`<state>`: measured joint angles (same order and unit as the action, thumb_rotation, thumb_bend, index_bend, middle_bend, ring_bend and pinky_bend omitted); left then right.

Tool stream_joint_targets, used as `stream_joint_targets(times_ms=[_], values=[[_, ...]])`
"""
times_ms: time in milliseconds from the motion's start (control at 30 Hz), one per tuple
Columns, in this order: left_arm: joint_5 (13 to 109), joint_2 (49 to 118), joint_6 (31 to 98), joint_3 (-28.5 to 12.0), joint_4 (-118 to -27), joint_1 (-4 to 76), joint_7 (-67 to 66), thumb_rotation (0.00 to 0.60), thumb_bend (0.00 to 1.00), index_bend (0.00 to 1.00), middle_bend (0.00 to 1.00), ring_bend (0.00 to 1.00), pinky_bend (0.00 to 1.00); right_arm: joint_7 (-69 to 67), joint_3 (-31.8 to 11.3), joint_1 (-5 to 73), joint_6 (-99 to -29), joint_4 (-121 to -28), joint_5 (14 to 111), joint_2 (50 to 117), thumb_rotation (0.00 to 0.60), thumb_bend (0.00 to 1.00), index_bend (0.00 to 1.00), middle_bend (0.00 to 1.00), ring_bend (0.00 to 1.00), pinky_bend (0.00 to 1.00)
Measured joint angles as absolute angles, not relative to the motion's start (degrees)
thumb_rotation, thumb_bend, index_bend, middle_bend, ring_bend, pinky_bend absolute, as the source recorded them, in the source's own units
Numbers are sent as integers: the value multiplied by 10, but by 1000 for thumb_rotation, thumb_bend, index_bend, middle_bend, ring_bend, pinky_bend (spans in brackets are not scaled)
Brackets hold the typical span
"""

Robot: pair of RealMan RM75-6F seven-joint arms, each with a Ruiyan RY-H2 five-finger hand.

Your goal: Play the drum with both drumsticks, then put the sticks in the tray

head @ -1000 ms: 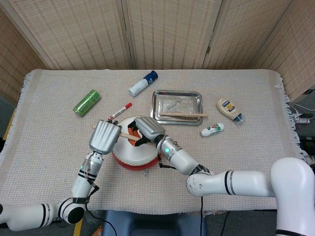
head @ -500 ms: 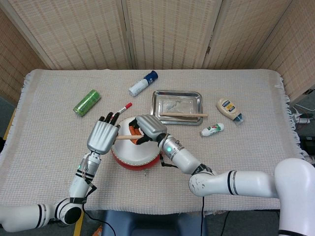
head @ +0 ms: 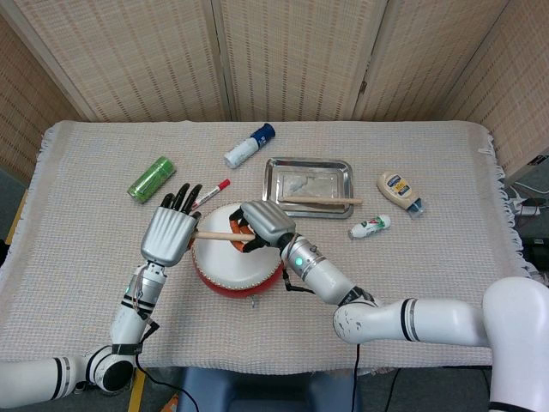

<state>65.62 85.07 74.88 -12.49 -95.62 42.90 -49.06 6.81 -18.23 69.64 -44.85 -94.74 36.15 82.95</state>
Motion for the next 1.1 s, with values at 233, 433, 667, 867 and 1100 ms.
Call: stream_joint_targets(times_ms=[233, 433, 667, 867, 1100], values=[[648, 838, 744, -129, -964, 425, -476, 600, 306, 0, 9, 27, 228, 81, -180, 696, -453, -952, 358, 826, 600, 435, 1000, 886, 1000, 1000], [637, 829, 742, -132, -965, 421, -467, 600, 307, 0, 1, 20, 223, 88, -176, 690, -457, -959, 354, 812, 600, 435, 1000, 886, 1000, 1000], [617, 815, 735, -138, -967, 416, -452, 600, 307, 0, 0, 19, 220, 86, -174, 675, -457, -975, 358, 781, 600, 435, 1000, 886, 1000, 1000], [598, 805, 730, -145, -966, 411, -431, 600, 306, 0, 0, 20, 220, 86, -168, 662, -451, -987, 360, 748, 600, 434, 1000, 886, 1000, 1000], [584, 796, 723, -149, -964, 407, -414, 600, 306, 0, 0, 20, 220, 89, -159, 651, -443, -992, 359, 721, 600, 435, 1000, 886, 1000, 1000]])
